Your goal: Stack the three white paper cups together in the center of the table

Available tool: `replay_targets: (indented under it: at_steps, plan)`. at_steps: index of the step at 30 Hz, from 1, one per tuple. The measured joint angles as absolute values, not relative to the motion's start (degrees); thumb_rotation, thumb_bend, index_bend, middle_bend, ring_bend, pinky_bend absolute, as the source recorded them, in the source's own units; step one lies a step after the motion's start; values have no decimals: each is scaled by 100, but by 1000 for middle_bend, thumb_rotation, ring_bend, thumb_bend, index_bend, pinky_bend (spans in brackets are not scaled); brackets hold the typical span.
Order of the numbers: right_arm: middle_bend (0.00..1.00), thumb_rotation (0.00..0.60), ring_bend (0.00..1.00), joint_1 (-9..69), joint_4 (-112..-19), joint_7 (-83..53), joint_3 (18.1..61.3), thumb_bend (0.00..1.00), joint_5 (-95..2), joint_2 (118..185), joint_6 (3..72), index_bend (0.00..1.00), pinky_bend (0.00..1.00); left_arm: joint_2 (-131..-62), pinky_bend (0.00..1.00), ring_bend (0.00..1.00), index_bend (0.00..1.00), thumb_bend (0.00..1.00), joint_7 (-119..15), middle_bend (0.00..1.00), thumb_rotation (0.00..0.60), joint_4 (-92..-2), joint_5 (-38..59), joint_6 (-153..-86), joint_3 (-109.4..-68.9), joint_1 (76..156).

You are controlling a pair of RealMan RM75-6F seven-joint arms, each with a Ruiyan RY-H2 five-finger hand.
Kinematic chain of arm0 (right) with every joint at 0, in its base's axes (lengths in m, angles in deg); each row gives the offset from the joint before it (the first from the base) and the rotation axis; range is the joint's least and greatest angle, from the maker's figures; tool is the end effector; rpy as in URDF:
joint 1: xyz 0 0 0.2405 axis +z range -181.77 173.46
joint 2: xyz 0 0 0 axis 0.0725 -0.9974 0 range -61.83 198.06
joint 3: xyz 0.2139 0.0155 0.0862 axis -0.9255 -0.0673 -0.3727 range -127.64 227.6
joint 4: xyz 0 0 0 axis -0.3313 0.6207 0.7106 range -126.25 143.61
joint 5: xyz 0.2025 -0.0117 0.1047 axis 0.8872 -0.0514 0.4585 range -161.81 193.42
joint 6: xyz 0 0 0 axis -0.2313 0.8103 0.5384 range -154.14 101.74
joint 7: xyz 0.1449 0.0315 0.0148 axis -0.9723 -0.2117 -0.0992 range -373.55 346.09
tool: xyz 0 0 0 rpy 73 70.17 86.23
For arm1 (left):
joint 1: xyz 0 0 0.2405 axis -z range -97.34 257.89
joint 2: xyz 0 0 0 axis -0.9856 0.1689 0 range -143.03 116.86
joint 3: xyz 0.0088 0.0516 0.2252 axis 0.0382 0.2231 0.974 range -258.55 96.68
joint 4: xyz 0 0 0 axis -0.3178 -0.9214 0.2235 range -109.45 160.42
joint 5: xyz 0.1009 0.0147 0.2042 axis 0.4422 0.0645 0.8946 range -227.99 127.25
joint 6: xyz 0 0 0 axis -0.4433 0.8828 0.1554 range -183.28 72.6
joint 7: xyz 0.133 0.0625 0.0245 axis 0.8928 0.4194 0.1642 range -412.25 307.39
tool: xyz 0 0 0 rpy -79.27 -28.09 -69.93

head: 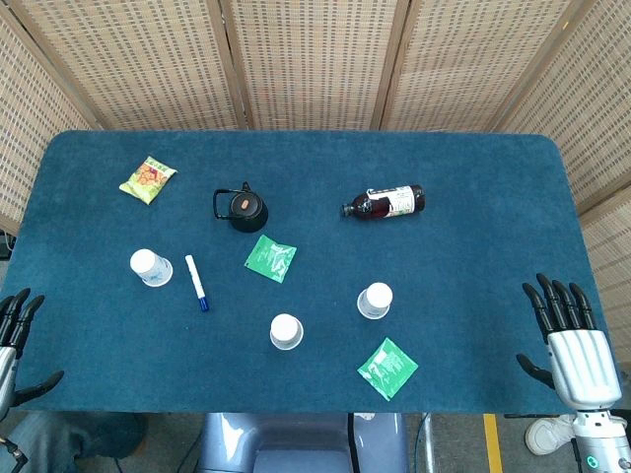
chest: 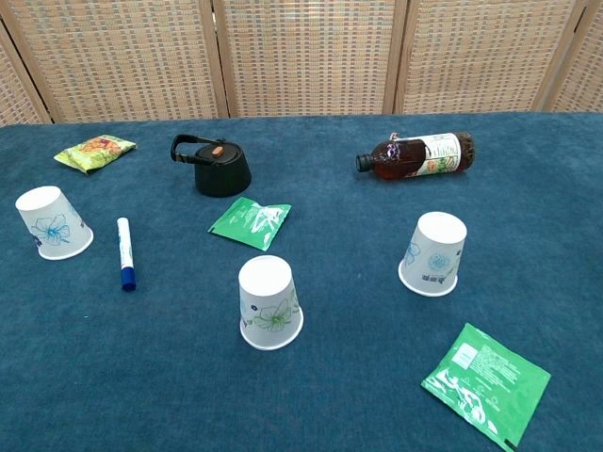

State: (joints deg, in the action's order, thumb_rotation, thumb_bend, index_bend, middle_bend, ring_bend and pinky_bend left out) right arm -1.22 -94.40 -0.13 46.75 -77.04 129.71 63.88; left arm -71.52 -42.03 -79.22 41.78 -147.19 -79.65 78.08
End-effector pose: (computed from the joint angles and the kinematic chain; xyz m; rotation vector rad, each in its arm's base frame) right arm -0.2437 -0.1737 0.1362 1.4368 -0.7270 0.9370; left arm -0.2635 0.1340 0.1433 -1.3937 -0.8554 -0.8495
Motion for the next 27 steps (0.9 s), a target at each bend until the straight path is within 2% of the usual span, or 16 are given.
replay_targets:
  at_steps: [6,11,15,18,24,27]
  plan:
    - [0,600,0,-66,-9443,-36,4694,0,-7696,12991,6247,13,0,-7143,0,0,0,0,-4252,0,600,-7925,4123,-14725,-7997,7809]
    - [4,600,0,187,-9516,-260,4650,0,-7704,12981,5873,53,0,-7150,0,0,0,0,-4311,0,600,-7926,4105,-14726,-8037,7828]
    - [62,600,3,801,-9453,-649,4489,0,-7704,13015,5056,60,59,-7204,0,0,0,0,-4253,0,600,-7910,3968,-14656,-8126,7891]
    - [116,600,46,1483,-9287,-1092,4331,19,-7610,13094,4074,98,140,-7274,0,0,0,0,-4090,0,600,-7908,3696,-14500,-8214,7971]
    - [237,600,170,2801,-8780,-1501,4012,183,-7054,13554,2367,212,244,-7423,0,0,0,0,-3693,0,600,-7913,3097,-14137,-8418,8173]
    - [273,600,209,3244,-8511,-1508,3890,230,-6707,13917,1967,250,278,-7480,0,0,0,0,-3544,0,600,-7909,2882,-13996,-8504,8277]
